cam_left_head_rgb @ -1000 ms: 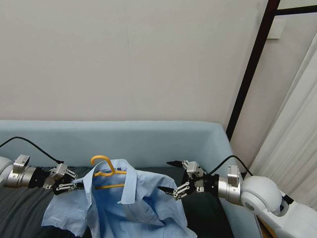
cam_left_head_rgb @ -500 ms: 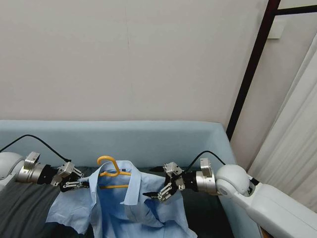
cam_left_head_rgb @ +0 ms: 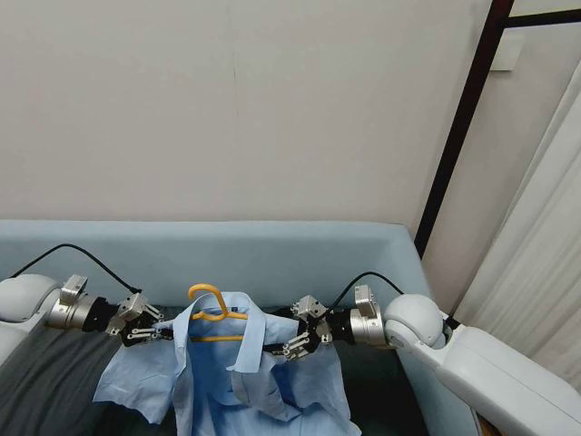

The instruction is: Pick up the clothes from the sofa and hang them on the clothes hanger.

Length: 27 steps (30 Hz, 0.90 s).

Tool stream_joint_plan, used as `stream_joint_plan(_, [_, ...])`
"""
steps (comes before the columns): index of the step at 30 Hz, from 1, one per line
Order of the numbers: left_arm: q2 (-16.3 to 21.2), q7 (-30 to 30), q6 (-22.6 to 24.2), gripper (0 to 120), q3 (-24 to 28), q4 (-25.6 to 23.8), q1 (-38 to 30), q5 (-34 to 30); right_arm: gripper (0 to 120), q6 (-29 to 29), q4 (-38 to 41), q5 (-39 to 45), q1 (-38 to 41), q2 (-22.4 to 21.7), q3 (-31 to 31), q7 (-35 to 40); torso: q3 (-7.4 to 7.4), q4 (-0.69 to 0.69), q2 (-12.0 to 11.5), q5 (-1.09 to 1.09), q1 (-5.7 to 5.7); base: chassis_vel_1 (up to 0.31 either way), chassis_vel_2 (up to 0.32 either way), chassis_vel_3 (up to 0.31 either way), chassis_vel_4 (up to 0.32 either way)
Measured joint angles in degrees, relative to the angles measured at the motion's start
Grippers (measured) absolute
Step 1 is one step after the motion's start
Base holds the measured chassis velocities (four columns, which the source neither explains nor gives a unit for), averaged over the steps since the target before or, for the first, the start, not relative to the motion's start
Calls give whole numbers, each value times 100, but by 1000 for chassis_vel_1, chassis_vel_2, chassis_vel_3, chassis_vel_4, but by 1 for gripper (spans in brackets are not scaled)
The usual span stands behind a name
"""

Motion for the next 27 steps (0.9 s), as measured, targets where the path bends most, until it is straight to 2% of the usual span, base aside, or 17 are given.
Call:
stream_joint_plan(9, [-90, 14, -92, 1, 192, 134, -213, 39, 23, 62, -197, -136, 219, 79, -115, -302, 0, 0, 0, 1, 0, 0, 0, 0, 0])
stream_joint_plan(11, [-98, 15, -98, 1, 204, 143, -225, 41, 20, 66, -210, -155, 225, 86, -119, -321, 0, 0, 0, 0, 0, 0, 0, 0, 0])
stream_joint_plan(13, [-139, 17, -129, 1, 267, 197, -292, 49, 9, 136, -288, -233, 238, 129, -129, -463, 0, 0, 0, 1, 0, 0, 0, 0, 0])
stream_joint_plan(20, [-210, 16, -218, 1, 365, 318, -389, 80, 7, 227, -341, -371, 187, 155, -119, -490, 0, 0, 0, 0, 0, 0, 0, 0, 0])
stream_joint_plan(27, [-240, 9, -315, 4, 394, 384, -425, 77, 7, 241, -297, -363, 90, 123, -85, -187, 0, 0, 0, 0, 0, 0, 0, 0, 0])
